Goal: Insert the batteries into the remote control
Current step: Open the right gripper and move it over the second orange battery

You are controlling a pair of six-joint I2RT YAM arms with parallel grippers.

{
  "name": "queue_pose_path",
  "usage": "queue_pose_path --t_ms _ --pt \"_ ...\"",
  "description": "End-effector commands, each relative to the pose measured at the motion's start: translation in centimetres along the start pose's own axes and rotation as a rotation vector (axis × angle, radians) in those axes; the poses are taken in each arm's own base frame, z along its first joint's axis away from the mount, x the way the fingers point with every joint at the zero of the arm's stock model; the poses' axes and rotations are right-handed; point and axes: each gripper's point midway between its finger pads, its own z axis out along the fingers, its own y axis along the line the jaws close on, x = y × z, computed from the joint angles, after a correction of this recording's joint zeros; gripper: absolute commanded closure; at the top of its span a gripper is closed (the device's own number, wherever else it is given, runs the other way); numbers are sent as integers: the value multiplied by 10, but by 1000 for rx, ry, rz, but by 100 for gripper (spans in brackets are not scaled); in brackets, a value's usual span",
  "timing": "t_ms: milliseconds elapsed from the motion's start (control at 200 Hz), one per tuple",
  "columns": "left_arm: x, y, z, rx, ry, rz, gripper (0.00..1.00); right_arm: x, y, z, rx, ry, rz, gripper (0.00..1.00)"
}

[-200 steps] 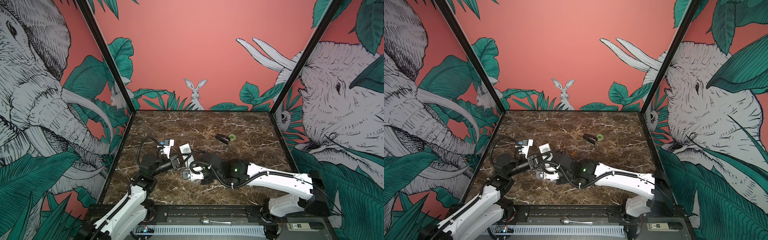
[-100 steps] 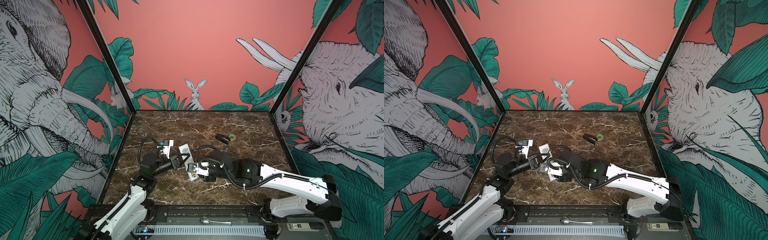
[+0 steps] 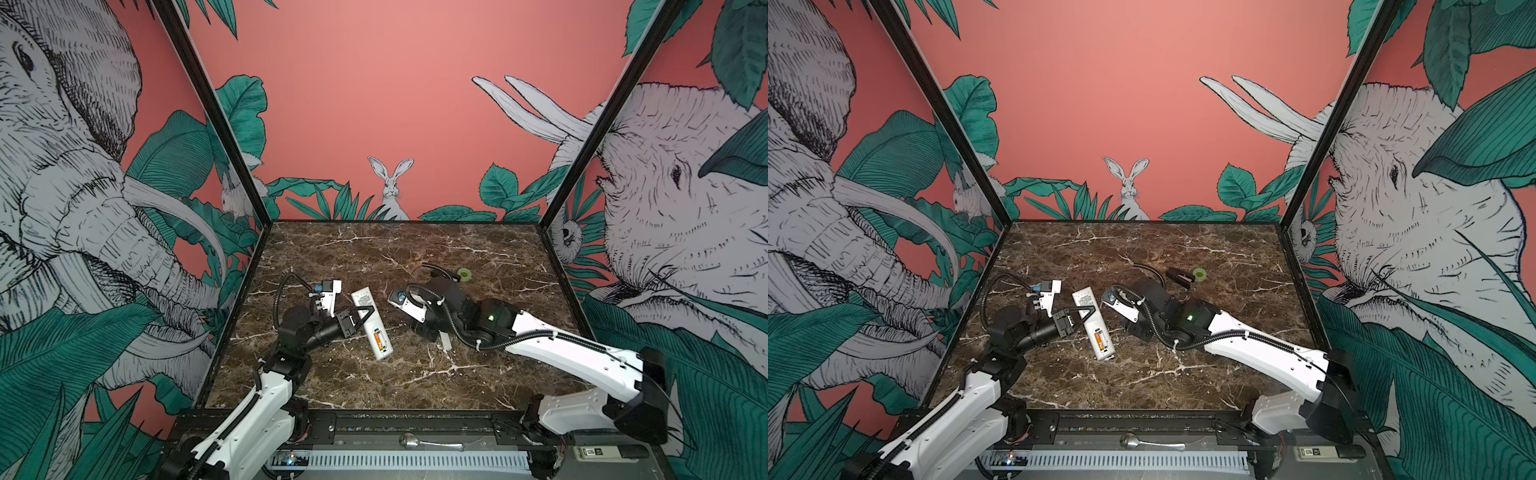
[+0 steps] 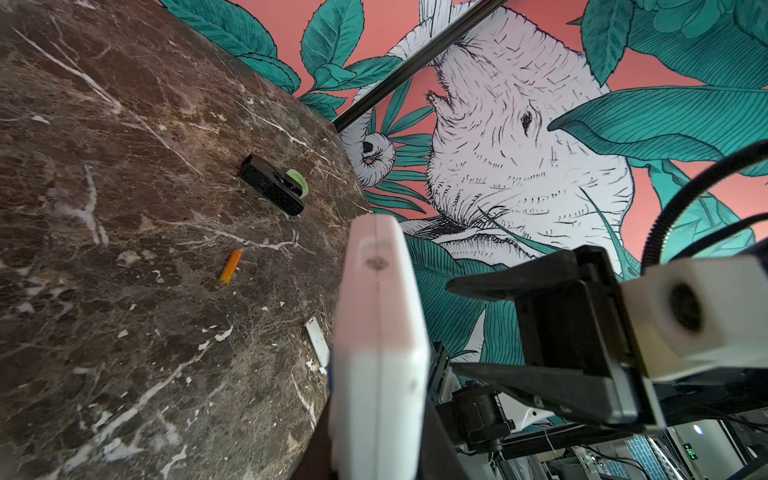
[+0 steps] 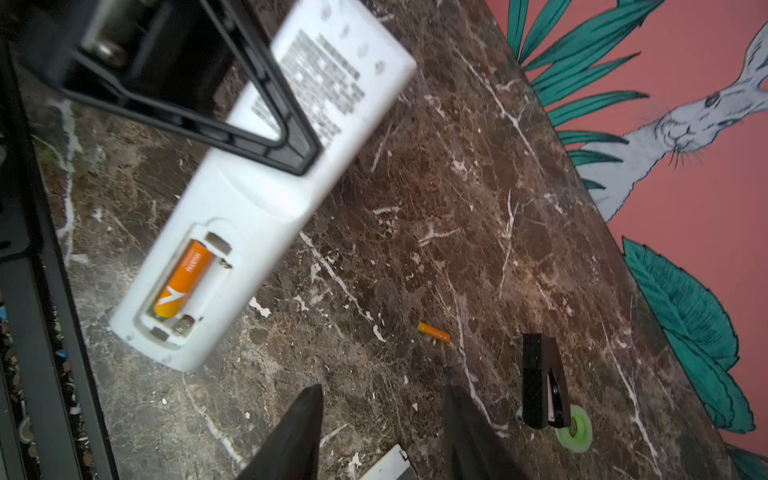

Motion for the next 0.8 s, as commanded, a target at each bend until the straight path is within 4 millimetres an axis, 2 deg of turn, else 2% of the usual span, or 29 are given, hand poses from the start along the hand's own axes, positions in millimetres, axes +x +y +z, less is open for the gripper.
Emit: queue_pose_path --t_ms 0,160,340,515,540,685,790 --pt "2 -1 -5 9 1 23 100 13 -13 9 21 78 82 51" --pt "4 4 -7 -8 0 24 100 25 -35 20 54 122 181 53" --pt "5 10 -6 -10 2 20 100 33 -33 38 18 160 105 50" --pt "4 11 -4 -1 6 14 100 45 -41 59 -31 201 28 48" --pt "4 11 -4 -2 6 13 100 51 -38 68 -52 218 13 48" --pt "4 14 -5 -10 4 12 100 61 -30 80 -107 212 -117 44" --pt "4 14 -4 -10 8 12 100 68 -39 87 -123 214 -131 43"
